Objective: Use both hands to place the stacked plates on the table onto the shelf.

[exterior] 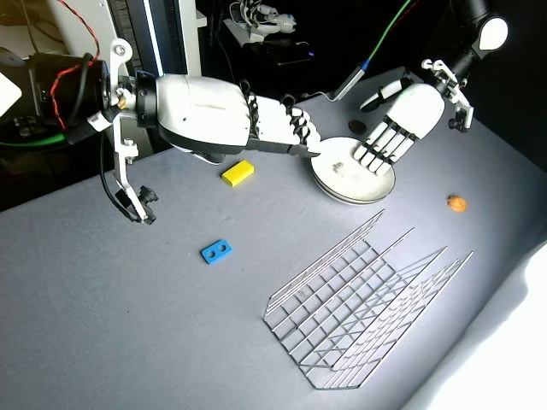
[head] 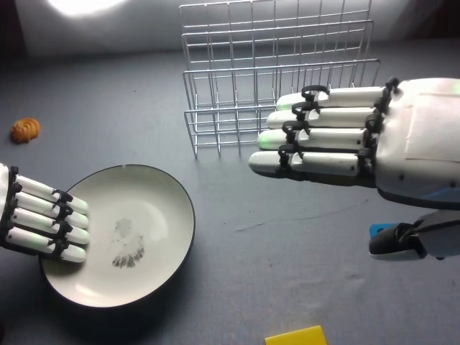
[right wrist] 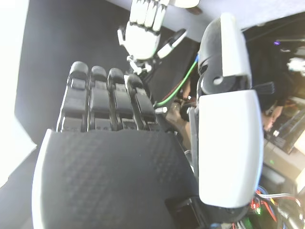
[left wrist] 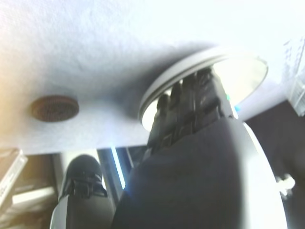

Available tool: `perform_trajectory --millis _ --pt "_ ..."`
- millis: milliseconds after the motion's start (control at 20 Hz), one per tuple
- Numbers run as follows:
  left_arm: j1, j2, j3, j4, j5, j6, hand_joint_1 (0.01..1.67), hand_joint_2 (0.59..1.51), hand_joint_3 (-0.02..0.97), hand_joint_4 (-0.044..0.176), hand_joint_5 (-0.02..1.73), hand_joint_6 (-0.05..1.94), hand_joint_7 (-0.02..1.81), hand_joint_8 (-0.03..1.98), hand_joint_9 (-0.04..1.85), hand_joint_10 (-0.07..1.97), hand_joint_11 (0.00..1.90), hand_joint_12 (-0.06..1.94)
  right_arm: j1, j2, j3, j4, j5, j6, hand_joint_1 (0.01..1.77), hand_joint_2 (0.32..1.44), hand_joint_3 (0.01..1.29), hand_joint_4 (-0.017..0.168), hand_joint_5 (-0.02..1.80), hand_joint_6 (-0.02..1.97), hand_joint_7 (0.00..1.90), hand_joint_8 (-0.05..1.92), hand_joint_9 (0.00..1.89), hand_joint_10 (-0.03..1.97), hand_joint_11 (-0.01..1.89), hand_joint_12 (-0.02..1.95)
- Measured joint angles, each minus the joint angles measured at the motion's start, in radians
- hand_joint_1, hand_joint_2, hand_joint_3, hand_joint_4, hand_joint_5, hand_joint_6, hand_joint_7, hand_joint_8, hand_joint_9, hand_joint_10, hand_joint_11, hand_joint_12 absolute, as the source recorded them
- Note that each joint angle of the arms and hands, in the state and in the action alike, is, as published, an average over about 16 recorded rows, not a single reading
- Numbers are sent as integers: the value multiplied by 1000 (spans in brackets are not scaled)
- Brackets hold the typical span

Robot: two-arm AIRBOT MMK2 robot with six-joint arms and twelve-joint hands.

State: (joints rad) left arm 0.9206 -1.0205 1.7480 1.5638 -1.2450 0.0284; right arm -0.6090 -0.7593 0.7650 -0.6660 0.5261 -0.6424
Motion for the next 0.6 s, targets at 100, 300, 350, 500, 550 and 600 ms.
perform_trajectory --millis 100,300,350,500,550,600 --pt "-1 -2 -2 4 4 0 18 1127 35 0 8 -10 -1 -9 12 -10 16 -17 6 -16 0 2 -29 -24 996 982 16 3 21 19 22 13 21 6 15 93" --pt "-12 -8 -27 14 21 0 19 1127 32 -1 1 -6 -5 -12 13 -11 17 -8 20 -58 4 6 -90 -69 975 998 16 3 21 18 22 13 21 7 15 27" --pt "-16 -9 -36 18 26 -1 19 1127 31 -2 -1 -6 -6 -12 13 -11 17 -6 24 -71 6 7 -104 -79 971 1002 16 3 21 18 22 13 21 7 16 20" --pt "-34 -12 -67 30 46 -4 18 1128 29 -2 -6 -4 -8 -14 14 -9 18 -1 38 -117 20 10 -144 -107 970 1005 16 3 21 18 22 13 21 7 17 56" --pt "-40 -13 -77 34 53 -5 18 1128 29 -2 -7 -3 -8 -14 15 -8 18 1 42 -134 26 10 -156 -116 971 1004 16 3 21 19 22 13 21 7 17 82" --pt "-46 -14 -88 38 60 -6 18 1128 28 -3 -8 -3 -8 -15 16 -6 19 2 46 -152 33 11 -167 -124 972 1003 16 3 21 19 22 13 21 7 17 111"
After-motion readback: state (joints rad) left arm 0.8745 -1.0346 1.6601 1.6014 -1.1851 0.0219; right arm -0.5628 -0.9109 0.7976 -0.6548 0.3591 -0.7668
